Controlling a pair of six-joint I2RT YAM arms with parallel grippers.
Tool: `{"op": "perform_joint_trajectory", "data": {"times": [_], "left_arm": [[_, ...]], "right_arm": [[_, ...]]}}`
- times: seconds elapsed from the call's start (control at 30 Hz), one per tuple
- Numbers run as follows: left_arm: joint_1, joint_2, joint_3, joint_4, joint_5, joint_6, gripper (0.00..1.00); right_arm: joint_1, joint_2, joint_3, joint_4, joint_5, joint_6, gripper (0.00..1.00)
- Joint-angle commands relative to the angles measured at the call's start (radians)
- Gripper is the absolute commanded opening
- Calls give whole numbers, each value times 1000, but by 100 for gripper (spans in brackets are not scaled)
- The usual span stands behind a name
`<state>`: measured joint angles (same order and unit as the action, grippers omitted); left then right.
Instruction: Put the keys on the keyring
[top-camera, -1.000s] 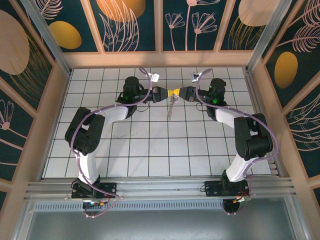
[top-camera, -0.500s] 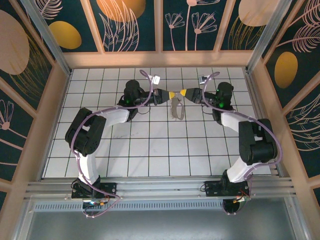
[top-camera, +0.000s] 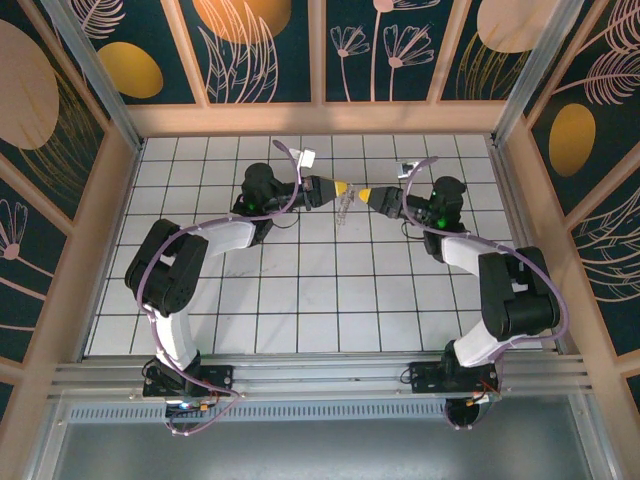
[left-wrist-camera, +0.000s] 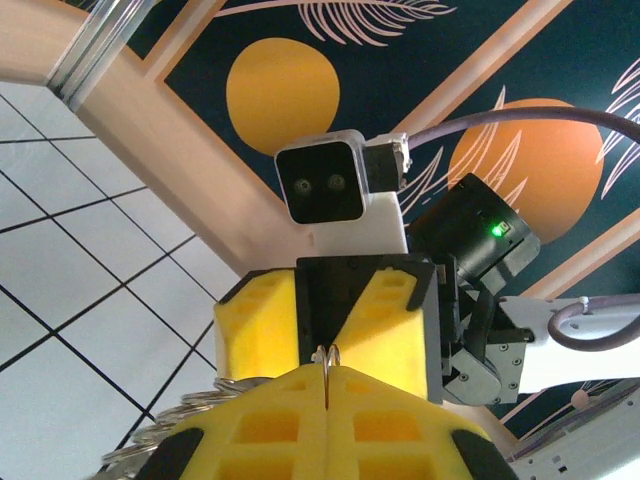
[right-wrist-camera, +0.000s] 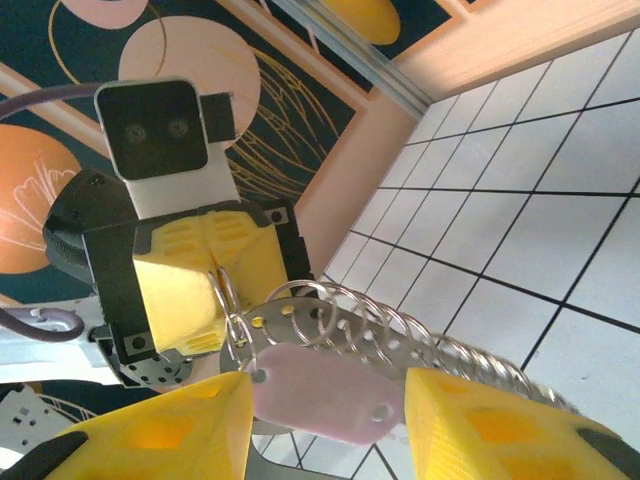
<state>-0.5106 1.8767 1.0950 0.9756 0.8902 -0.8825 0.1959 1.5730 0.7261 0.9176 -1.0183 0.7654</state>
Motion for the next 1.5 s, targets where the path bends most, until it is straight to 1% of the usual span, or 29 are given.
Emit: {"op": "perform_joint_trajectory", "data": {"times": [0.0, 0.53, 0.83, 0.93, 1.07, 1.23, 1.33, 1.47], "left_arm": [[-2, -35, 0, 68, 15, -16, 0], [-8, -32, 0, 72, 23, -15, 0], [-11, -33, -1, 68, 29, -11, 0], [-11, -33, 0, 69, 30, -9, 0], [-12, -34, 2, 69, 29, -9, 0], [-13, -34, 3, 69, 26, -9, 0], [-12, -36, 3, 67, 23, -9, 0], [-12, -37, 5, 67, 21, -9, 0]], "right_arm": [[24, -28, -5, 75, 12, -4, 44], [37, -35, 20, 101, 23, 21, 45], [31, -23, 57, 123, 7, 62, 41], [32, -16, 65, 134, 1, 74, 37], [31, -10, 65, 149, -11, 85, 25], [32, -17, 45, 154, -17, 80, 14], [30, -21, 32, 155, -17, 77, 13], [29, -25, 18, 158, -16, 75, 14]]}}
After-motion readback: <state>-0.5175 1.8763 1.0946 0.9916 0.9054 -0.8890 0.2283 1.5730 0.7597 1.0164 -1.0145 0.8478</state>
